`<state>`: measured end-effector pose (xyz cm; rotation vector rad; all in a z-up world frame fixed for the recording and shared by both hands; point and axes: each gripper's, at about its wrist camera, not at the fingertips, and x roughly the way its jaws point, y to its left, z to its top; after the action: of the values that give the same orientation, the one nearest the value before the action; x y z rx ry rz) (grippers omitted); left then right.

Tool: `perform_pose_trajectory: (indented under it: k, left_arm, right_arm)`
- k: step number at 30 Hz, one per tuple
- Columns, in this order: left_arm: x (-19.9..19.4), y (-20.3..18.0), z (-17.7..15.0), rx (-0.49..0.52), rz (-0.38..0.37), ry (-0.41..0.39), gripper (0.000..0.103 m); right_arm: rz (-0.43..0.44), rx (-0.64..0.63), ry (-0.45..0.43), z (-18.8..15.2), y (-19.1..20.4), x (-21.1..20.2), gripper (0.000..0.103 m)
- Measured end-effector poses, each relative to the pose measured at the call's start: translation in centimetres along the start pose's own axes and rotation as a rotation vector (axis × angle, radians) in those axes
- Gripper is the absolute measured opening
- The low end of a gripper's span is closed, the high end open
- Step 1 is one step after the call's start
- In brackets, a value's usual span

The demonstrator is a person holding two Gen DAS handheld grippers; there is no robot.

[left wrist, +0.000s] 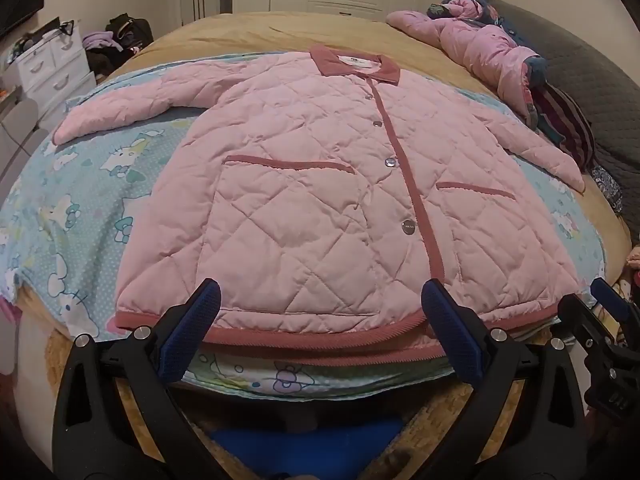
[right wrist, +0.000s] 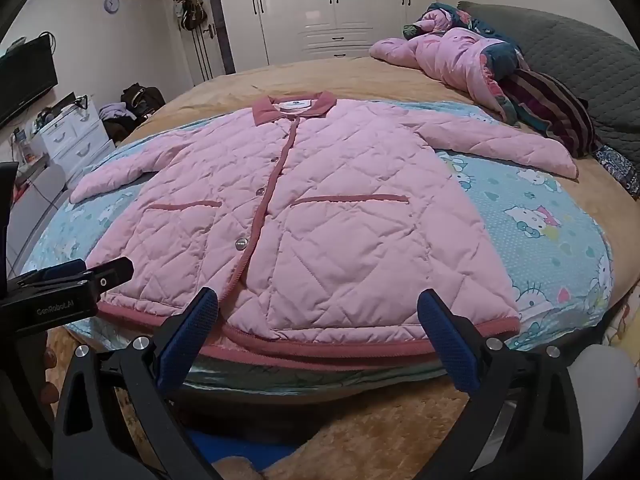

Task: Fold large clothes

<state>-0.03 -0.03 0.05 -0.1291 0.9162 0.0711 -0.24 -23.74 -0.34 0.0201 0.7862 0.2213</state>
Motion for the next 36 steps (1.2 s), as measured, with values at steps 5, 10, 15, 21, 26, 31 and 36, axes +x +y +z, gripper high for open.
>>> perform_pose_trajectory:
  k: [5, 10, 15, 21, 26, 31, 36]
  left_arm:
    - [-0.1, -0.3, -0.1, 0.005, 0.002, 0.002, 0.094]
    - [0.0, 0.0, 0.2, -0.007, -0.005, 0.007, 0.094]
    - [-0.1, 0.0, 0.2, -0.006, -0.007, 0.006, 0.094]
    - [-0.1, -0.1, 0.2, -0.009, -0.008, 0.004, 0.094]
    - [-0.1, -0.3, 0.2, -0.008, -0.004, 0.005, 0.094]
    - [-0.1, -0.1, 0.2, -0.009, -0.007, 0.004, 0.094]
    - [-0.1, -0.2, 0.2, -0.010, -0.007, 0.003, 0.094]
  right_arm:
    - [0.000, 0.002, 0.004, 0.0, 0.0, -0.1, 0.099]
    - [0.004, 0.000, 0.002, 0.0, 0.1, -0.1, 0.099]
    - [0.004, 0.000, 0.002, -0.1, 0.3, 0.1, 0.099]
    - [0.001, -0.003, -0.001, 0.0, 0.4, -0.3, 0.099]
    - [0.003, -0.002, -0.002, 0.1, 0.5, -0.2, 0.099]
    - [0.011, -0.006, 0.000, 0.0, 0.8, -0.5, 0.099]
    - [0.010, -0.011, 0.001, -0.2, 1.0, -0.4, 0.099]
